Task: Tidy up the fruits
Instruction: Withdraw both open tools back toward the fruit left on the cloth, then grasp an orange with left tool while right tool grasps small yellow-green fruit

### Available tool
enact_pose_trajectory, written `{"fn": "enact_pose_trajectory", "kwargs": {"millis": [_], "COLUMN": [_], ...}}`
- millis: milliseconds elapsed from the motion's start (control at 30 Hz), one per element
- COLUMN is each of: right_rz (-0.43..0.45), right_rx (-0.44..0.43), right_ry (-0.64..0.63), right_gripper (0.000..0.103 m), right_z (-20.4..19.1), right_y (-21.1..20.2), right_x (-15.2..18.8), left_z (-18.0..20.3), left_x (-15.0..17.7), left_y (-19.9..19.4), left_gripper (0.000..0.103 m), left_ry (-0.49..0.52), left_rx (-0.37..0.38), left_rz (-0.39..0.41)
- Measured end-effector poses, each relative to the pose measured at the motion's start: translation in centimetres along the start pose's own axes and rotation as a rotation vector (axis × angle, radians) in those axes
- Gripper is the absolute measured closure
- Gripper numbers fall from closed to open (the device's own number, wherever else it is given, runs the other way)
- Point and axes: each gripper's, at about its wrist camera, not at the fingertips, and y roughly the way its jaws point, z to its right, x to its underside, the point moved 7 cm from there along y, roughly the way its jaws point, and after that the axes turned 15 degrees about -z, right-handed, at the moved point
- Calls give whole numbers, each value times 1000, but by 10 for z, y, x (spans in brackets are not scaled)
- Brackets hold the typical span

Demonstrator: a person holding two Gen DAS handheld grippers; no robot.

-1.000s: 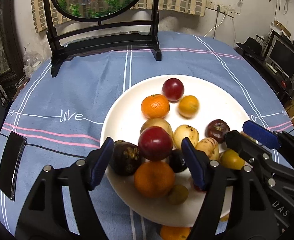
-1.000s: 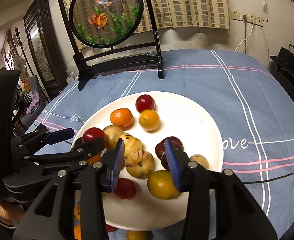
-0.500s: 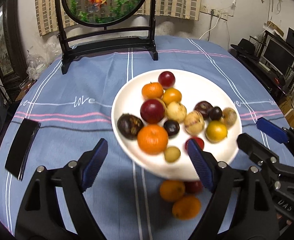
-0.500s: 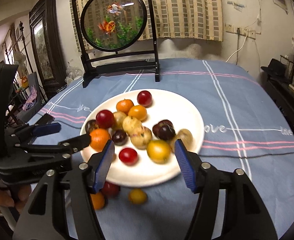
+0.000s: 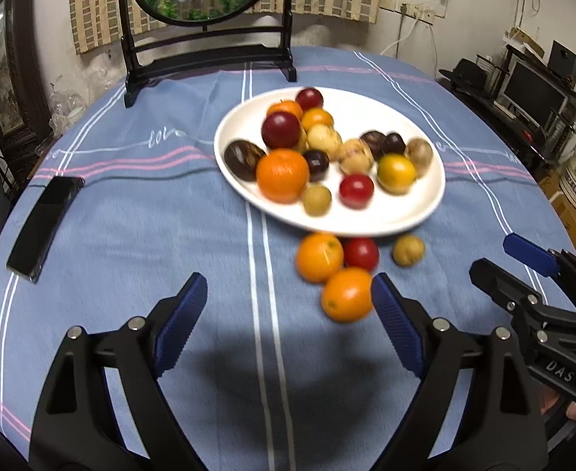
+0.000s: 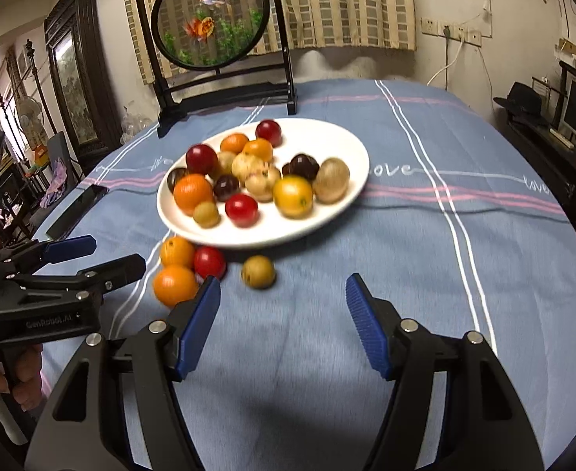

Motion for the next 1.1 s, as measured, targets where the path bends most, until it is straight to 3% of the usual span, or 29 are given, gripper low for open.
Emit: {"fn": "enact_pose_trajectory", "kwargs": {"millis": [200, 600, 700, 800, 967, 1033, 1100], "right_rz": [-7, -32, -32, -31, -38, -43, -47], "right_rx": [-8, -46, -56, -64, -73, -72, -68], "right_ry": [1, 10, 14, 14, 14, 13, 11], "right_gripper": [36, 36, 36, 36, 36, 36, 36], "right_z": [0, 5, 6, 7, 8, 7, 7], "right_y": [-2, 7, 6, 6, 7, 8, 9], "right_x": [10, 22, 22, 23, 23, 23, 23], "left_z": [10, 28, 35, 42, 42, 41, 40], "left_x": [16, 18, 16, 15, 10, 8, 8], "left_y": [5, 30, 36, 48, 51, 51, 51], "left_gripper": [16, 18, 25, 49, 53, 63, 64], "left_ry": [18, 40, 49, 61, 62, 67, 73], "left_rx": [9, 20, 20, 40, 21, 15, 20], "left_rz": [-21, -85, -95, -145, -134, -127, -124]}}
